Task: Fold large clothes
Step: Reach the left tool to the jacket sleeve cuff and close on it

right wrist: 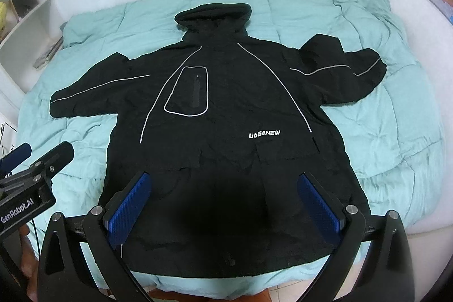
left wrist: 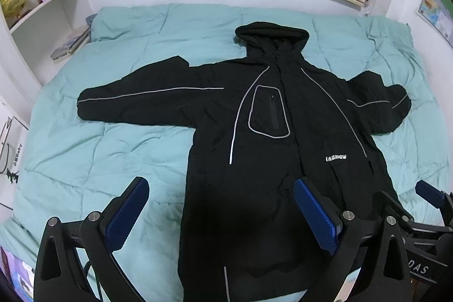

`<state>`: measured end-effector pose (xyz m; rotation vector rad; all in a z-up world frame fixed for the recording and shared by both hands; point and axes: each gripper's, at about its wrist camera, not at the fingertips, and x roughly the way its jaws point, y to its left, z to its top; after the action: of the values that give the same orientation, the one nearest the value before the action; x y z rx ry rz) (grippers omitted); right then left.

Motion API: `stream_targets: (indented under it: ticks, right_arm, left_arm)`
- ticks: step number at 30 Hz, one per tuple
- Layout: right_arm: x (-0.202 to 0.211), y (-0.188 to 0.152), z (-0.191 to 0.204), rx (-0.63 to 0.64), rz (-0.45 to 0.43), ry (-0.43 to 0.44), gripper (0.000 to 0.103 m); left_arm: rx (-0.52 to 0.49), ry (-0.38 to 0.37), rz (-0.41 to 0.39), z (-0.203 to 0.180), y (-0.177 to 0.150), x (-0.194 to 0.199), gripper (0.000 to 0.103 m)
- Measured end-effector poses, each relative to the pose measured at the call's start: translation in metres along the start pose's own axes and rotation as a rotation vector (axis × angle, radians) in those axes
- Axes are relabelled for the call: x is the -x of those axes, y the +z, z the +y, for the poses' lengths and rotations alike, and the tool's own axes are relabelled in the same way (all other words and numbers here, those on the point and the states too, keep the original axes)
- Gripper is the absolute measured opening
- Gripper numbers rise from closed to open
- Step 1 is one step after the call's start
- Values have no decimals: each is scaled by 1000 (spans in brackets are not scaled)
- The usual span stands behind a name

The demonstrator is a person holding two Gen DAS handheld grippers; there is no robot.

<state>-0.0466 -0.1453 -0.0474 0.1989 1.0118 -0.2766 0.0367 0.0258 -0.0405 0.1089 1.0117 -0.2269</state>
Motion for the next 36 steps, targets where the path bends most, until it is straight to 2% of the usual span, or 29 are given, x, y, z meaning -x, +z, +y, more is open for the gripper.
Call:
stream_targets:
  ticks: [8,15,19,23,27,29,33,36]
  right_arm:
    - [-21,23,8,30,8,-4,103]
    - [-54,54,25,85,30,-4,103]
    - [-81,72,43,132,58,11,103]
    - [-112,86,71,204,86,33,103]
    - [-142,96,100,276,120,52,103]
    - [-157,100,113,303,146,61,103]
    - [-181,105,134,342,176,63,103]
    - [-193,106,142,358,196,59,103]
  left_arm:
    - [87,-5,48,27,25,-42,102]
    - [227,44,66,84,51,-89,102]
    - [345,104,42,142,63,-117,102]
    - [476,187,-17,216,70,-143,102]
    - [647,189,-103,307,76,-171,102]
    - [711,187,-119,344,78,-188,102]
    - [842,134,-128,409,74,-230,102]
    - [902,84,-111,438,72,-259,102]
